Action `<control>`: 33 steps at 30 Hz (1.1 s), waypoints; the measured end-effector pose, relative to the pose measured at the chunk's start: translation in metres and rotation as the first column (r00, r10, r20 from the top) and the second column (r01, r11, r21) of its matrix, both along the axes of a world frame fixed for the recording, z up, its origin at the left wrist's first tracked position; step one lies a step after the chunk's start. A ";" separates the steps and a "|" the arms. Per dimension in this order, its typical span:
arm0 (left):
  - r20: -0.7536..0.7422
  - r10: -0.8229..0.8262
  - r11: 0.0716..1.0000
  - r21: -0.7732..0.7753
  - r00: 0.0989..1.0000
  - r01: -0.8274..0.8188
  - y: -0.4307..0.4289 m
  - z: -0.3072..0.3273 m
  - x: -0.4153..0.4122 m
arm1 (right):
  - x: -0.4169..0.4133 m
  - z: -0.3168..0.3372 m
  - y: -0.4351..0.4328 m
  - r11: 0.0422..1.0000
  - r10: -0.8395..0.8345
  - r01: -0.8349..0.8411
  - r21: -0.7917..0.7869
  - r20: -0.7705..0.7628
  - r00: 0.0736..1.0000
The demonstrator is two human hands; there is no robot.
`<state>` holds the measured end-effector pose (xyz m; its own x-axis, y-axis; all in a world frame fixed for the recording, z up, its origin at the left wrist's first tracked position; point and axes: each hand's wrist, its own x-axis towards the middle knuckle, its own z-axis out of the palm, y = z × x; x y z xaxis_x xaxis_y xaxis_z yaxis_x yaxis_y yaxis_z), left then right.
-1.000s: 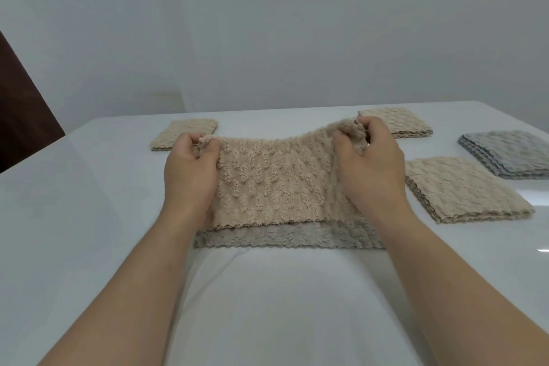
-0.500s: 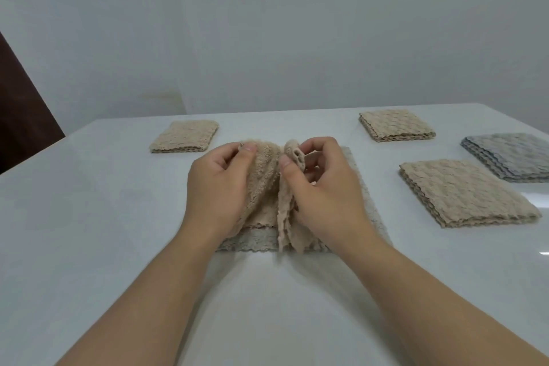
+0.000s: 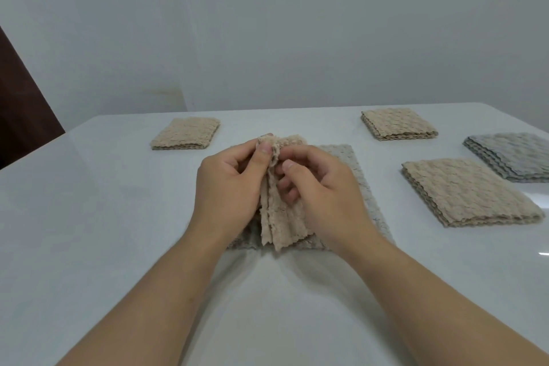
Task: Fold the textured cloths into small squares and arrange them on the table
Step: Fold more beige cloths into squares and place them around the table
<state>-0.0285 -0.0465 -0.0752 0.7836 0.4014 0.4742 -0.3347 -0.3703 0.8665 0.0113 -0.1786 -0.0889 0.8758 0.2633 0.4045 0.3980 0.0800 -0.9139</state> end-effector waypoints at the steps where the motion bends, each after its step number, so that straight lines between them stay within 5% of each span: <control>1: 0.010 -0.015 1.000 -0.005 1.000 0.015 0.000 0.001 -0.001 | -0.001 0.001 -0.001 0.999 0.033 -0.033 0.010 -0.004 0.999; 9: 0.116 -0.016 1.000 -0.014 0.993 0.017 0.008 0.001 0.001 | -0.004 0.007 -0.005 0.965 0.251 -0.256 0.056 0.086 0.964; 13: 0.171 0.063 0.997 0.025 0.983 -0.068 0.012 0.002 0.002 | 0.001 0.006 -0.009 0.996 -0.078 0.072 0.046 0.164 0.983; 16: 0.184 0.054 0.997 0.051 0.982 -0.064 0.018 0.004 0.002 | 0.008 0.008 -0.017 0.941 -0.299 0.331 -0.067 0.287 0.910; 20: 0.184 0.023 0.999 0.020 0.983 -0.027 0.021 0.006 0.002 | 0.016 0.009 -0.024 0.951 -0.236 0.271 -0.146 0.220 0.947; 24: 0.177 0.048 0.998 0.039 0.983 -0.056 0.022 0.006 0.002 | 0.017 0.010 -0.026 0.951 -0.194 0.270 -0.150 0.390 0.900; 29: 0.166 0.092 0.994 0.038 0.982 -0.099 0.028 0.006 0.004 | 0.019 0.010 -0.025 0.942 -0.112 0.196 -0.272 0.296 0.949; 33: 0.174 0.117 0.989 0.072 0.978 -0.131 0.032 0.007 0.004 | 0.021 0.011 -0.031 0.919 -0.004 0.151 -0.365 0.374 0.928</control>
